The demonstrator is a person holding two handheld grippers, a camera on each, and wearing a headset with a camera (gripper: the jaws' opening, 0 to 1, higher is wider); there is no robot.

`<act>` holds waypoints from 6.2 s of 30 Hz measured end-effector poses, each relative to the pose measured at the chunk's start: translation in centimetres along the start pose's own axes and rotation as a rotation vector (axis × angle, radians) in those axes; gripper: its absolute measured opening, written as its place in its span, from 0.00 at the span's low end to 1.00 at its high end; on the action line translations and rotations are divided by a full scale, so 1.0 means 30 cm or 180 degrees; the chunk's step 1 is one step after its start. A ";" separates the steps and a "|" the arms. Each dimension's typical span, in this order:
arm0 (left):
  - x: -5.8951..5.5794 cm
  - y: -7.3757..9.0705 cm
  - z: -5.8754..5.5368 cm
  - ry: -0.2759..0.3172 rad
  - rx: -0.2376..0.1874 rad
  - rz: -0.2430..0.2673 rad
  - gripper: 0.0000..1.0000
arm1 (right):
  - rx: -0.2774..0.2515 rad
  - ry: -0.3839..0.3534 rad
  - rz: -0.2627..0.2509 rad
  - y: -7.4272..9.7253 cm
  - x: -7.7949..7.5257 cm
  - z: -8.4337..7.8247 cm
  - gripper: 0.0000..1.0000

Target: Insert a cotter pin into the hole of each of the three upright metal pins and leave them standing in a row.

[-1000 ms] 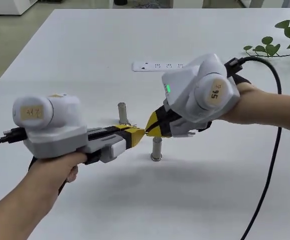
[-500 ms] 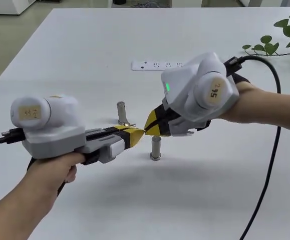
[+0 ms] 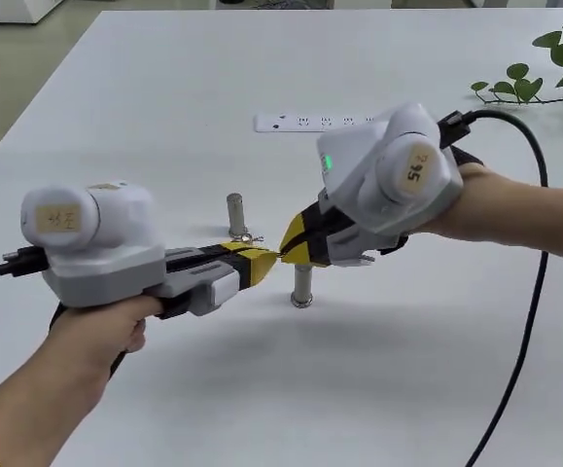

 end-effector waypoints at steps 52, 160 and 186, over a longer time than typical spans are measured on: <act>-0.125 0.042 -0.075 -0.0644 -0.0005 -0.0763 0.00 | -0.0993 -0.1883 0.1119 0.020 0.185 -0.018 0.00; 0.061 -0.223 -0.194 -0.0949 0.0201 0.0378 0.15 | 0.0713 -0.0834 0.0409 -0.005 0.026 -0.324 0.00; 0.067 -0.256 -0.205 -0.1010 0.0262 0.0416 0.10 | 0.0764 -0.0794 0.0423 -0.007 0.023 -0.324 0.00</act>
Point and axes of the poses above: the centre of the closed fingertips' face, and the gripper's own axes: y roughly backward along the fingers, x roughly to its left, z roughly out of its top, the point moved 1 cm from there along y, roughly backward along the fingers, and after that the axes turned 3 degrees about z, right-handed, at the moved point
